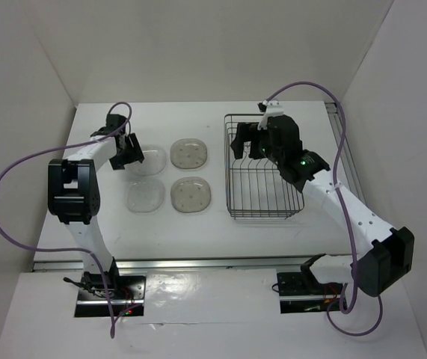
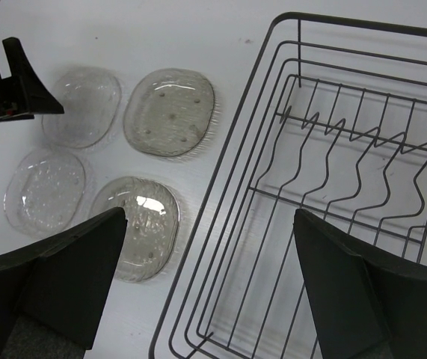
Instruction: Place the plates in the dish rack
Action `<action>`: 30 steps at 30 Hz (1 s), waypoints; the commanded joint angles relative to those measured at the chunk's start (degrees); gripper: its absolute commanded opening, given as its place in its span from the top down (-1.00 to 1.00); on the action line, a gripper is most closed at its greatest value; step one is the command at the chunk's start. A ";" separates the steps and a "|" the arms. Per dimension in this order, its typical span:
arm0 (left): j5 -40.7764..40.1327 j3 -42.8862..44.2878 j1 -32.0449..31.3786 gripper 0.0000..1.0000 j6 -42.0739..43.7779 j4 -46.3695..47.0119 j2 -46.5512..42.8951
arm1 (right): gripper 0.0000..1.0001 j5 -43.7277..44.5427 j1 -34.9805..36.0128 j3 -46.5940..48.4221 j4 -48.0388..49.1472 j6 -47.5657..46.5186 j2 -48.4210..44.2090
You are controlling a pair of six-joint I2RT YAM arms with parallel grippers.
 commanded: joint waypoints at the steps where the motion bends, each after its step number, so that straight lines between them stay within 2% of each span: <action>1: -1.33 3.33 0.26 -0.56 1.53 1.66 1.79 | -1.00 1.30 1.43 -0.09 3.46 -1.15 -0.55; 5: -1.34 3.86 0.26 -0.42 1.54 1.13 3.65 | -1.00 2.01 1.97 -0.09 3.46 -1.15 -1.07; 12: -3.10 3.33 0.26 -0.42 1.36 1.13 3.65 | -1.00 2.54 2.58 -0.09 2.93 -1.15 -1.60; 14: -3.10 3.85 0.26 -0.32 1.36 1.13 4.35 | -1.00 2.54 3.11 -0.09 2.93 -1.15 -2.12; 16: -3.79 4.47 0.26 -0.09 1.36 0.61 5.75 | -1.00 2.54 3.11 -0.62 2.93 -1.15 -2.13; 19: -3.80 5.00 0.26 -0.02 0.84 -0.01 6.46 | -1.00 3.15 3.11 -0.62 2.93 -1.15 -2.74; 22: -4.58 5.00 0.26 0.17 0.84 -0.01 6.46 | -1.00 3.15 3.11 -0.62 2.93 -1.15 -3.79; 24: -4.59 5.00 0.26 0.17 0.84 -0.01 6.99 | -1.00 3.15 3.64 -0.62 2.93 -1.15 -3.80; 25: -5.11 5.00 0.26 0.35 0.84 -0.01 6.99 | -1.00 3.15 3.64 -0.62 2.93 -1.15 -3.80; 26: -5.64 5.00 0.26 0.68 0.84 -0.53 6.99 | -1.00 3.15 3.64 -0.62 3.45 -1.15 -4.41; 29: -6.88 5.53 0.26 0.97 0.31 -1.15 7.52 | -1.00 3.15 3.64 -0.62 3.46 -1.15 -4.41; 30: -7.57 6.14 0.26 1.00 0.31 -1.15 7.52 | -1.00 3.15 3.64 -0.62 3.46 -1.15 -4.41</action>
